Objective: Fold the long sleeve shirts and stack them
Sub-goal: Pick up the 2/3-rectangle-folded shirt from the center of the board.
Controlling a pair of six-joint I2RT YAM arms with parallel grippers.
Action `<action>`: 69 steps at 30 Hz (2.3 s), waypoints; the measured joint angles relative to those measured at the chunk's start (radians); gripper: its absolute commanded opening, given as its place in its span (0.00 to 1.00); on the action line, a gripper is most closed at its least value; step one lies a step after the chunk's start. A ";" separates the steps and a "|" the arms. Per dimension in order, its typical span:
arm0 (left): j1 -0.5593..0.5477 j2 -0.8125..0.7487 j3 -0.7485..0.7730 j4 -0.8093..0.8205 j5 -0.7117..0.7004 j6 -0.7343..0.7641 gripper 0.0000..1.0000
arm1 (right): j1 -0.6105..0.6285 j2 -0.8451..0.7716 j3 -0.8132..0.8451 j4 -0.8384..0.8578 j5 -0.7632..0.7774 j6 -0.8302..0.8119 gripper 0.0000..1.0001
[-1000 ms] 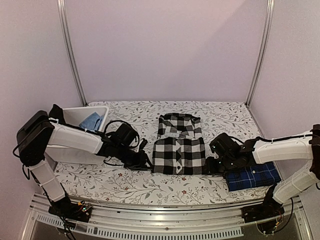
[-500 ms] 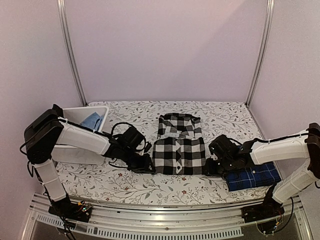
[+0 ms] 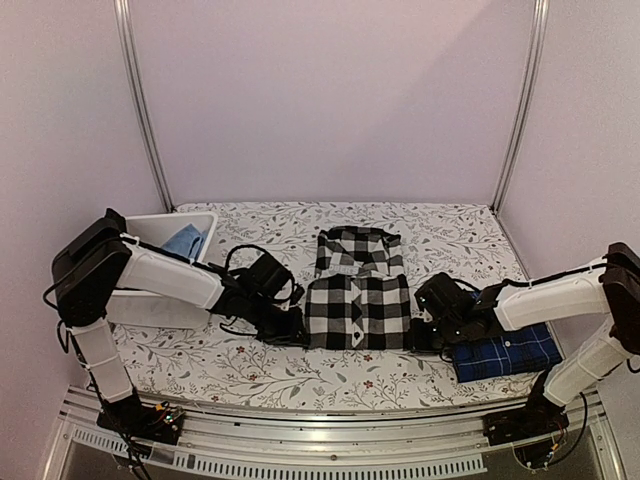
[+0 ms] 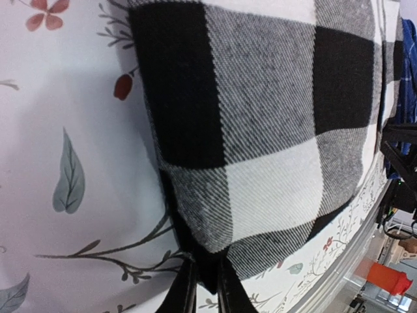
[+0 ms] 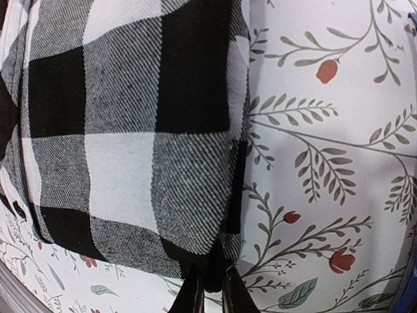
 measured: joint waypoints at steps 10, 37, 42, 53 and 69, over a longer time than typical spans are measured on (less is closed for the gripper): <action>-0.001 -0.026 -0.038 0.025 0.025 -0.045 0.00 | 0.002 -0.036 -0.039 0.026 -0.024 -0.005 0.00; -0.083 -0.262 -0.219 -0.012 0.022 -0.124 0.25 | 0.125 -0.197 -0.083 -0.012 -0.088 0.065 0.00; -0.092 -0.240 -0.220 0.015 0.014 -0.127 0.25 | 0.125 -0.176 -0.084 -0.008 -0.097 0.067 0.00; -0.094 -0.175 -0.213 0.066 -0.014 -0.131 0.17 | 0.125 -0.171 -0.087 -0.004 -0.101 0.068 0.00; -0.119 -0.292 -0.170 -0.068 -0.024 -0.122 0.00 | 0.140 -0.288 -0.111 -0.027 -0.111 0.081 0.00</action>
